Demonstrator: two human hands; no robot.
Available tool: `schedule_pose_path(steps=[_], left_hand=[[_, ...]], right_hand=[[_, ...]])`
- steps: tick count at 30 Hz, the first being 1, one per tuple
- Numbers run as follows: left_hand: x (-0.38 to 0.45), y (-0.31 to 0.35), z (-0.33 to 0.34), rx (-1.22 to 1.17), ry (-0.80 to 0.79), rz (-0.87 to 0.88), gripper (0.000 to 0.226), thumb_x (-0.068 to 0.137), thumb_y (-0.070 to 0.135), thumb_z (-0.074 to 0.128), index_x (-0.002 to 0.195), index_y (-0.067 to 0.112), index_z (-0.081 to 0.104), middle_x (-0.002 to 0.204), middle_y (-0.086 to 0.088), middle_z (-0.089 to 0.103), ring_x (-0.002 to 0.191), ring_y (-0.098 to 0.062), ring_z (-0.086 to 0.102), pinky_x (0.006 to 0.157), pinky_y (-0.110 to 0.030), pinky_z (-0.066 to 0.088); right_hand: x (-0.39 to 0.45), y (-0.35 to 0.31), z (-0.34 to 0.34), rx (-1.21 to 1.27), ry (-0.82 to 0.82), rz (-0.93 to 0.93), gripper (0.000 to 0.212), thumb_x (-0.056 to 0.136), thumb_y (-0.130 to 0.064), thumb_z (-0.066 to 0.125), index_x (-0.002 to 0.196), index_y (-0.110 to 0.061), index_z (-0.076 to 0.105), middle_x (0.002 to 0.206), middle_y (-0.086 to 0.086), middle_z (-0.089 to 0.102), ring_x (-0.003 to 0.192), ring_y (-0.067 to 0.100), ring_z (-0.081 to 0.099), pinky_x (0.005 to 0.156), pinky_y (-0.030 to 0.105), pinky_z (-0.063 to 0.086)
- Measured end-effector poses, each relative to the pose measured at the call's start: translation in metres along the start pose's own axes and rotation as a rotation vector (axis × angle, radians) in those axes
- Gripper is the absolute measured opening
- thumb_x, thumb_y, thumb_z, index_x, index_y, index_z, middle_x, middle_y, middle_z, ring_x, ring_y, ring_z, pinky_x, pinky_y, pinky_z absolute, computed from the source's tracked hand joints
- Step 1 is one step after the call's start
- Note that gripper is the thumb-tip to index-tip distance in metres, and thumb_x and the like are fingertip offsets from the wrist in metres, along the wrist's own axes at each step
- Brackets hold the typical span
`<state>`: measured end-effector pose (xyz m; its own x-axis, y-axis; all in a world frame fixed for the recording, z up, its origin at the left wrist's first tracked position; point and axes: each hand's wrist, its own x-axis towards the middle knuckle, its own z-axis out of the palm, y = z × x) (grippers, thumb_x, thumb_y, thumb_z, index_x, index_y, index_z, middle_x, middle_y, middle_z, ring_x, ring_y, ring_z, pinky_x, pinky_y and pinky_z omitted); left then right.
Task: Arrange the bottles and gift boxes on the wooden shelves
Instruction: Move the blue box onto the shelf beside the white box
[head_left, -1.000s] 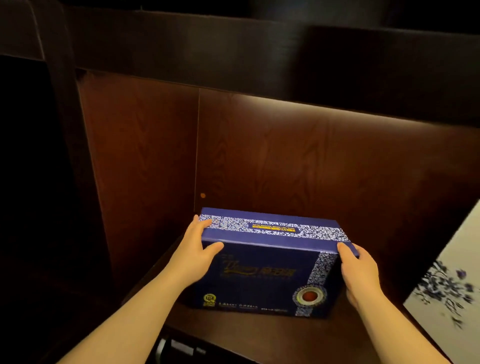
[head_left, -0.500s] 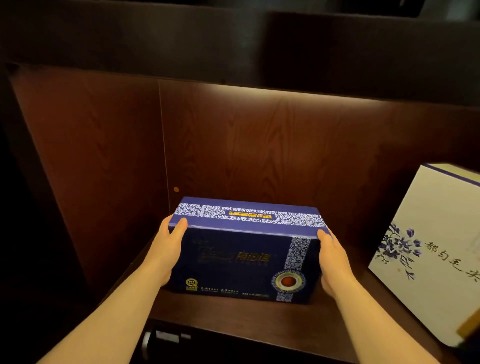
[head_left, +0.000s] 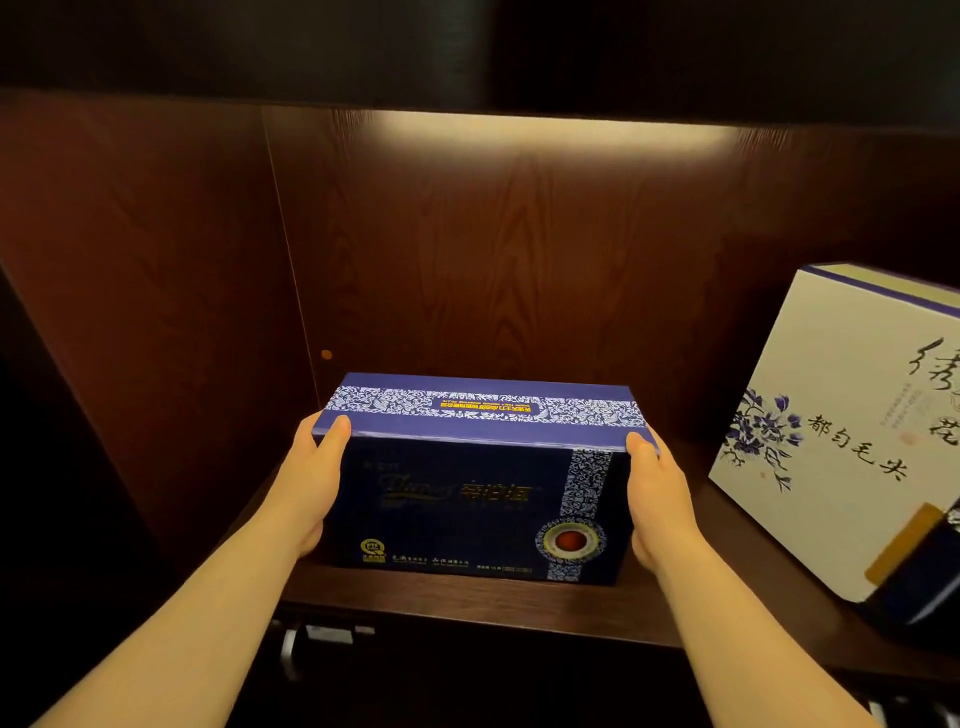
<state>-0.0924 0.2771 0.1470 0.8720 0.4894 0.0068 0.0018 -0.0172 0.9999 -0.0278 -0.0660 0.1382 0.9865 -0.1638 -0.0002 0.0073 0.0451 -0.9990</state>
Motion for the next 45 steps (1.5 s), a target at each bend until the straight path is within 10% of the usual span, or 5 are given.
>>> schedule_pose_path(steps=[18,28,32,45], left_hand=[[-0.022,-0.005,-0.017,-0.009,-0.042,0.027,0.026,0.101,0.051,0.048,0.126,0.044,0.046,0.114,0.011,0.064,0.099,-0.007,0.062,0.069,-0.024,0.042],[-0.031,0.000,-0.021,-0.033,-0.027,-0.007,0.026,0.103,0.050,0.044,0.127,0.044,0.049,0.111,0.012,0.065,0.100,-0.007,0.061,0.070,-0.025,0.041],[-0.037,-0.003,-0.022,-0.101,0.005,-0.062,0.032,0.098,0.056,0.040,0.096,0.054,0.072,0.097,0.011,0.077,0.103,-0.012,0.063,0.076,-0.032,0.043],[-0.039,-0.005,-0.016,-0.104,0.039,-0.050,0.032,0.096,0.056,0.039,0.087,0.055,0.070,0.090,0.014,0.076,0.103,-0.015,0.065,0.076,-0.035,0.044]], right_hand=[[-0.033,0.009,-0.011,-0.003,0.010,-0.036,0.029,0.104,-0.039,0.042,0.118,-0.058,0.058,0.096,-0.037,0.070,0.086,-0.018,0.064,0.073,0.025,0.048],[-0.045,0.005,-0.011,0.003,0.002,0.003,0.023,0.099,-0.048,0.048,0.114,-0.059,0.061,0.115,-0.020,0.071,0.113,0.009,0.064,0.084,0.036,0.052],[-0.050,0.011,-0.013,0.033,-0.036,0.046,0.039,0.097,-0.057,0.047,0.132,-0.044,0.057,0.137,-0.007,0.063,0.125,0.016,0.057,0.108,0.047,0.042],[-0.058,0.014,-0.013,0.061,-0.053,0.128,0.049,0.081,-0.074,0.044,0.123,-0.051,0.058,0.124,-0.011,0.069,0.116,0.013,0.062,0.089,0.039,0.050]])
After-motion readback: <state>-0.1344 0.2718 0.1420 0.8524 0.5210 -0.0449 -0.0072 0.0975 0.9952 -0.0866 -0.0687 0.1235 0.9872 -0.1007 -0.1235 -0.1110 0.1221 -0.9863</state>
